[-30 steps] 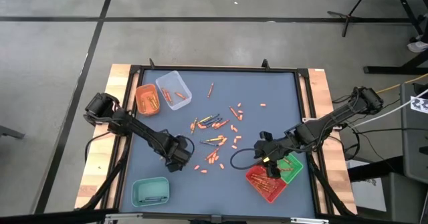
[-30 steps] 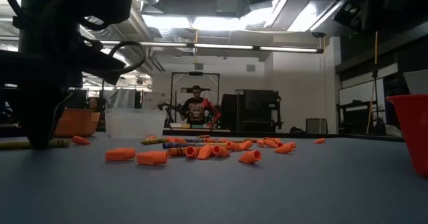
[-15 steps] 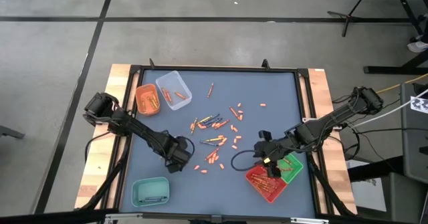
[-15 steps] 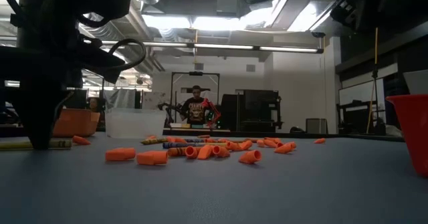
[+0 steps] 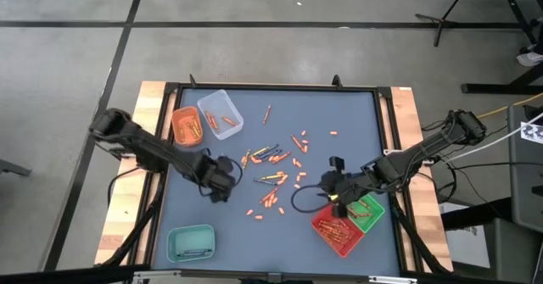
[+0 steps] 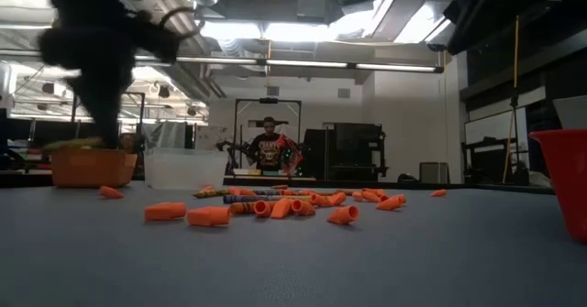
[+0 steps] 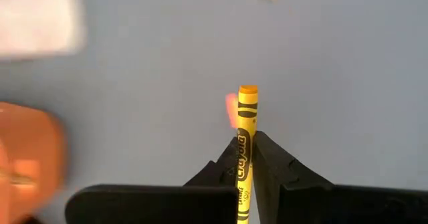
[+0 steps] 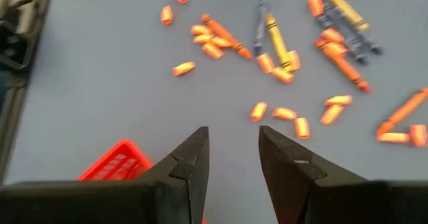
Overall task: Sort crayons
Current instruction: Put the yellow crayon into the orange bin
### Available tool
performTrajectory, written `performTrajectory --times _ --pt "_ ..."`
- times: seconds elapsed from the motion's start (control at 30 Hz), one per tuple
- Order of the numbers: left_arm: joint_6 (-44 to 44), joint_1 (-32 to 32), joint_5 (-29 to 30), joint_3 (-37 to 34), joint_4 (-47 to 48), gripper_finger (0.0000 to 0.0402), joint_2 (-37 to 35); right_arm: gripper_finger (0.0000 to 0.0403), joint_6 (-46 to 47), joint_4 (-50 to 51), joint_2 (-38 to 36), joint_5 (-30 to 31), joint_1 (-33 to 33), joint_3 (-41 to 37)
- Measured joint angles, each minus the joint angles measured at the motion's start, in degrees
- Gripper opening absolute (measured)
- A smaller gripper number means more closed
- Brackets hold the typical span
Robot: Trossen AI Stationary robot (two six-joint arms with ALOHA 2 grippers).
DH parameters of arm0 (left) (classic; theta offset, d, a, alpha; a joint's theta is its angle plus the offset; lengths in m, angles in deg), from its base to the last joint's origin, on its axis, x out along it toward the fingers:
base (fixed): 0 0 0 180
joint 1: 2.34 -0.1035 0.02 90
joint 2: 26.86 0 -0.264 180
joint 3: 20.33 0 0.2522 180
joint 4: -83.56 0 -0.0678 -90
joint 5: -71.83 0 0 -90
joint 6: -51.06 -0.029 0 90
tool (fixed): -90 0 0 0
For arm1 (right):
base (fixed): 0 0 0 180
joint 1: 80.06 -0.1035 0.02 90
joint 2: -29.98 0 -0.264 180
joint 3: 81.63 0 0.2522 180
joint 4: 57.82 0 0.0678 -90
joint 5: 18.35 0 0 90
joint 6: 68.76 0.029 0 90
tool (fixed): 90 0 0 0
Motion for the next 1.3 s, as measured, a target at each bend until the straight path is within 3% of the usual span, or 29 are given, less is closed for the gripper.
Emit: performTrajectory --times 0.17,0.47,0.93,1.3 --pt "-3.1 -5.2 5.5 0.0 4.2 0.0006 -7.2 0.0129 0.0 -0.3 0.0 5.3 0.7 0.0" --pt "-9.9 -20.2 13.2 0.1 7.1 0.0006 -16.3 0.0129 0.0 -1.6 0.1 5.4 7.0 0.0" --pt "-9.2 -43.0 14.2 -2.7 10.2 0.0006 -17.1 0.0129 -1.4 -1.6 0.1 5.4 17.7 0.0" --pt "-9.2 -49.2 14.2 -9.9 8.4 0.002 -17.1 0.0129 -5.7 -5.2 0.5 5.5 23.3 0.0"
